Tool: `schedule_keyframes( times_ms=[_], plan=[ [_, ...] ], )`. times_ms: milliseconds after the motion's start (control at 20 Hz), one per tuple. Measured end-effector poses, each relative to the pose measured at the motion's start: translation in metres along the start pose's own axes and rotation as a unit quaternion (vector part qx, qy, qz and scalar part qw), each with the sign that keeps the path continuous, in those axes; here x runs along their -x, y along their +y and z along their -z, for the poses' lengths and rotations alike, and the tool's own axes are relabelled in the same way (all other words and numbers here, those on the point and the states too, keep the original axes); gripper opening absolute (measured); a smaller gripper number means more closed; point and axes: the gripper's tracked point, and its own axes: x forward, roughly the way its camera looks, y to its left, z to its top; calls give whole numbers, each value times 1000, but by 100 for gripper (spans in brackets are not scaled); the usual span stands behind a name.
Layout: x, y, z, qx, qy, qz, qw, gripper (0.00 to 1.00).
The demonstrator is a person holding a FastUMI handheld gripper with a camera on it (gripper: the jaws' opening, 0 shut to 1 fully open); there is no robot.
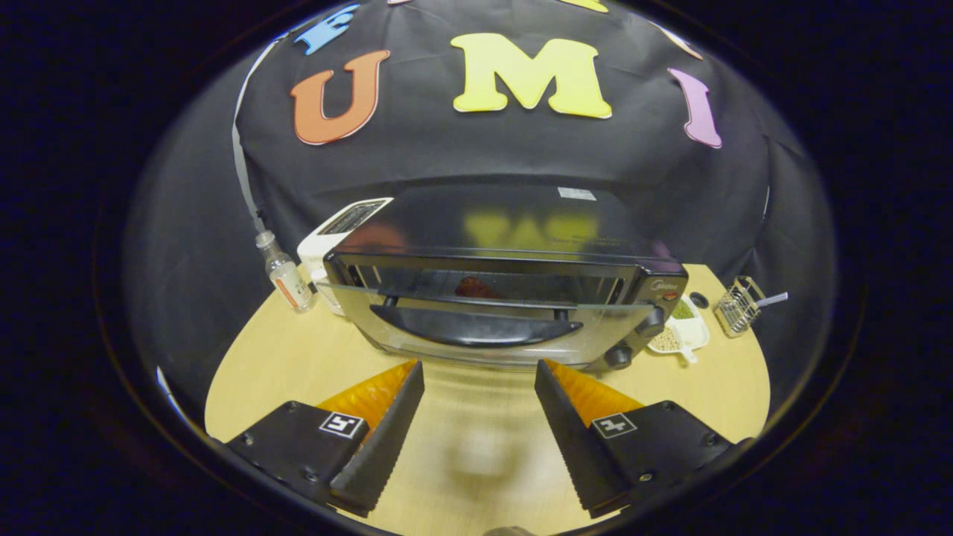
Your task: Open the toaster oven, put the food inside, and close the toaster oven door.
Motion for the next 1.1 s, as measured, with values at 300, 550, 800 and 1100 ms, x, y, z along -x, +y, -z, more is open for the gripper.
schedule_keyframes(
  times_ms=[300,550,800,1100],
  plan=[
    [13,-20,6,-21,2,8,1000,96],
    [29,-44,16,-27,-1,21,999,96],
    [72,-98,35,-26,-7,44,999,97],
    [128,-211,50,-49,-21,86,995,97]
  ],
)
